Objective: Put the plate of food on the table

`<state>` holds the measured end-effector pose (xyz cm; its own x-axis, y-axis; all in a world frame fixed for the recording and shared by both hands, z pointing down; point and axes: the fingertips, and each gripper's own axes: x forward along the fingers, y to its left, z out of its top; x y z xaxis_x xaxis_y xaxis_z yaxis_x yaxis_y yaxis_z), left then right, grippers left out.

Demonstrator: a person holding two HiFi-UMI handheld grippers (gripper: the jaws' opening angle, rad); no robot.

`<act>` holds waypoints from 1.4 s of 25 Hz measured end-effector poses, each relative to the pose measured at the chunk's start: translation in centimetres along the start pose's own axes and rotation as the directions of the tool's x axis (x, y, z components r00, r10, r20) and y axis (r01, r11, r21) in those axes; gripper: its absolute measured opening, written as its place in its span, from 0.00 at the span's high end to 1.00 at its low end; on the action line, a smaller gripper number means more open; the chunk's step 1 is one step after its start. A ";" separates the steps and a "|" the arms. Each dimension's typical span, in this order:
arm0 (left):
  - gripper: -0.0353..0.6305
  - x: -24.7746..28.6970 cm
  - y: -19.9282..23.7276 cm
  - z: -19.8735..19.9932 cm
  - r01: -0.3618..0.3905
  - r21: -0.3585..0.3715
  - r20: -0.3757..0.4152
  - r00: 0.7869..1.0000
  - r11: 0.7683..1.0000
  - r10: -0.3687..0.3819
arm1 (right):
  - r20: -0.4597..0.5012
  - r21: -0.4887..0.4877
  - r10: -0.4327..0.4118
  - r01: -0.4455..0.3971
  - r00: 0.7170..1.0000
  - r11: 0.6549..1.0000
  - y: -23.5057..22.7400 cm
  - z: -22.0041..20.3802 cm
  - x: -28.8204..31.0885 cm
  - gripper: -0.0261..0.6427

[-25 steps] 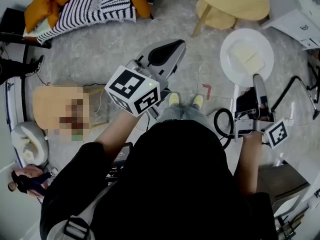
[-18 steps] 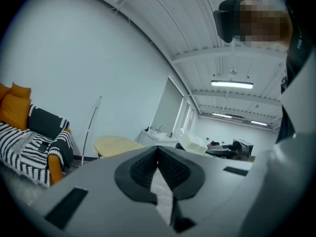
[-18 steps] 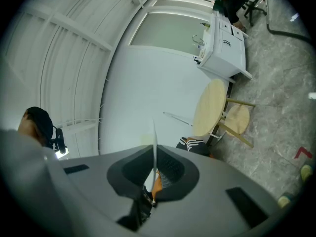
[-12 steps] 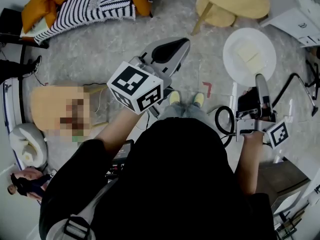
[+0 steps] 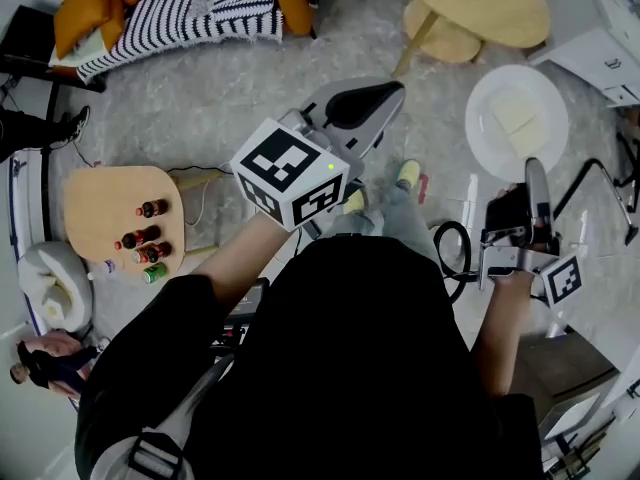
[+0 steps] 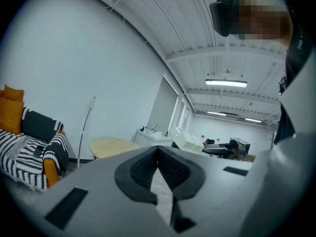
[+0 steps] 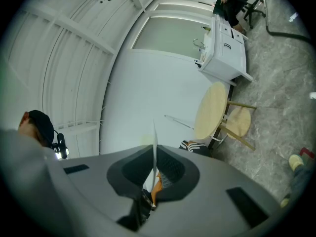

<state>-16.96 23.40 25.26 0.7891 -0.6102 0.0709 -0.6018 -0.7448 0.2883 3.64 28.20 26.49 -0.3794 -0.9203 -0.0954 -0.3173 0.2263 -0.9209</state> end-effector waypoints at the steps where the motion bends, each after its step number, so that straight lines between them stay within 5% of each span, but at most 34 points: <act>1: 0.94 0.2 0.1 -0.1 0.005 0.002 -0.006 1.000 1.000 -0.005 | 0.003 0.006 0.003 -0.003 1.000 1.000 -0.2 -0.1 0.2 0.93; 13: 0.94 7.2 3.9 0.6 0.002 0.031 -0.038 0.999 1.000 0.000 | 0.035 0.020 -0.014 0.014 0.999 1.000 -4.8 5.3 5.4 0.93; 22: 0.94 24.0 12.3 3.6 -0.018 0.040 -0.075 0.997 0.999 0.021 | -0.005 0.030 0.009 -0.009 1.000 1.000 -12.8 16.4 19.2 0.93; 35: 0.94 37.8 20.4 7.8 -0.122 0.049 -0.102 0.987 0.991 0.126 | -0.114 0.108 -0.018 0.031 0.993 0.994 -20.3 25.9 32.2 0.93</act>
<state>-0.38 -16.96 26.42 0.7152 -0.6687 0.2034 -0.6987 -0.6772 0.2306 20.39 -14.32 32.32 -0.4706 -0.8816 -0.0348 -0.2335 0.1625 -0.9587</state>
